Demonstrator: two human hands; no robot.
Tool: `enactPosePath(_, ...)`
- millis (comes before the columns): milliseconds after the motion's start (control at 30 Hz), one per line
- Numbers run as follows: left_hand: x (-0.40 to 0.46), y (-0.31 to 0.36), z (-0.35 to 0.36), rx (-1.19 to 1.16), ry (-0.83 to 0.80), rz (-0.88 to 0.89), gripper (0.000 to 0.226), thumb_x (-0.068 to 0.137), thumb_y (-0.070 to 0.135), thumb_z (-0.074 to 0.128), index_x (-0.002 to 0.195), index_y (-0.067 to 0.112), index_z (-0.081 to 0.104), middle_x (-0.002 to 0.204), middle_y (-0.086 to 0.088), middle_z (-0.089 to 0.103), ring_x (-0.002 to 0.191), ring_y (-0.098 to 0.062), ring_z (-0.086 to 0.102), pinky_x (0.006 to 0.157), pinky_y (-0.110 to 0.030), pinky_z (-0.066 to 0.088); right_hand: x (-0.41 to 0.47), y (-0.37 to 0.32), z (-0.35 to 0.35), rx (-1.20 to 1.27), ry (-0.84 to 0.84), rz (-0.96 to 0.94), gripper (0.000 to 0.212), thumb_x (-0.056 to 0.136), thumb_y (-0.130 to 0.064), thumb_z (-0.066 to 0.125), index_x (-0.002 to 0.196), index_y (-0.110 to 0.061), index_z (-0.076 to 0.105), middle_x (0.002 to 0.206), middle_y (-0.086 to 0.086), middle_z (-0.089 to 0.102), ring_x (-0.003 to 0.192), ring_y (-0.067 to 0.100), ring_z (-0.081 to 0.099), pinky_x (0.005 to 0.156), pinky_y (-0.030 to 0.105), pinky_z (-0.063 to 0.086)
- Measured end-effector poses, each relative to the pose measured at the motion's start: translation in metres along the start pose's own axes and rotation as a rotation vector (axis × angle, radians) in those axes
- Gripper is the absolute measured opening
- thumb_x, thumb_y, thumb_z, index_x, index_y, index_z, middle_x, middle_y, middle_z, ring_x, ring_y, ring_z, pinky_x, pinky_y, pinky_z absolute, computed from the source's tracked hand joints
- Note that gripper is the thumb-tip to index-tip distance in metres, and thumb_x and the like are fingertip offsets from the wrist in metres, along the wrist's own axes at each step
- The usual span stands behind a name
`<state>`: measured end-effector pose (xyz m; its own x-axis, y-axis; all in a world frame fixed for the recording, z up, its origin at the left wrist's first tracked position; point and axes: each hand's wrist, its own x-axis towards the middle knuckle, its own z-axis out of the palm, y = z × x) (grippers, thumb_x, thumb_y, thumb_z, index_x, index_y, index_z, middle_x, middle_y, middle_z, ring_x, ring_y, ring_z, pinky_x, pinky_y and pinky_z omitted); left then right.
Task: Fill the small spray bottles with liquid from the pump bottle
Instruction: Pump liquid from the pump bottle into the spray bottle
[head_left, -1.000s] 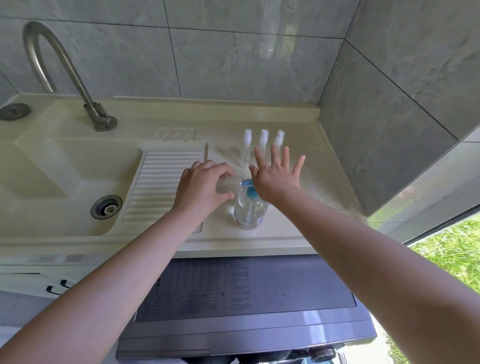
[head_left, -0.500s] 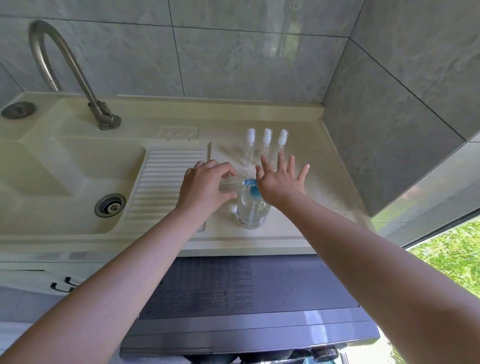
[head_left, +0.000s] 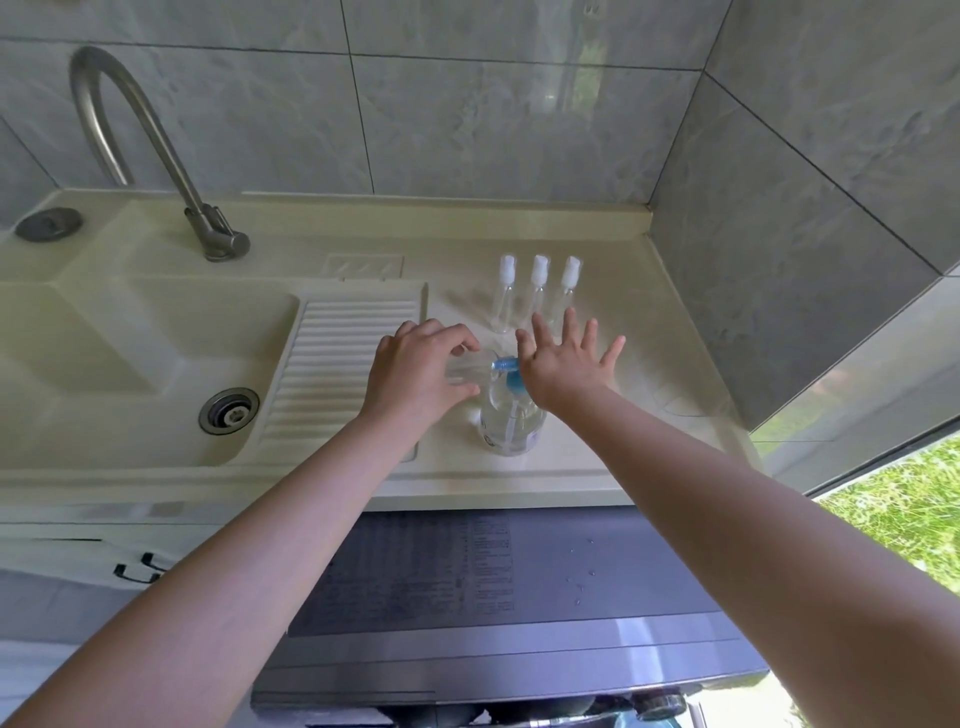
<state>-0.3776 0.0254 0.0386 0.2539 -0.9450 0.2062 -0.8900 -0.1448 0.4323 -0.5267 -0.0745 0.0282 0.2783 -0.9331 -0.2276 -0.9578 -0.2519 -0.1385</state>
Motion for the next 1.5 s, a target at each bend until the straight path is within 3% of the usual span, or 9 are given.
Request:
enactPosePath(1067,-0.0012,-0.0031,0.0005,-0.058,0.011,-0.004,0.043,0.066,0.033,0.087,0.103,0.033,0.067,0.097,0.012,0.064,0.098,-0.019,0.056,0.088,-0.042,0.047,0.0016,0.0001,0.0028,0.024,0.008,-0.014,0.054,0.104,-0.045,0.004,0.157,-0.038,0.01,0.167,0.006,-0.005,0.153,0.034,-0.01,0.116,0.063,-0.012)
enactPosePath(1500,-0.0024,-0.0036,0.0004,-0.062,0.005,-0.018,0.042,0.067,0.033,0.087,0.104,0.034,0.066,0.098,0.013,0.064,0.101,-0.019,0.056,0.09,-0.041,0.047,0.0018,0.0022,0.0013,0.0,0.061,-0.031,0.058,0.103,-0.052,0.004,0.158,-0.037,0.0,0.166,0.006,-0.012,0.152,0.034,-0.011,0.117,0.062,-0.011)
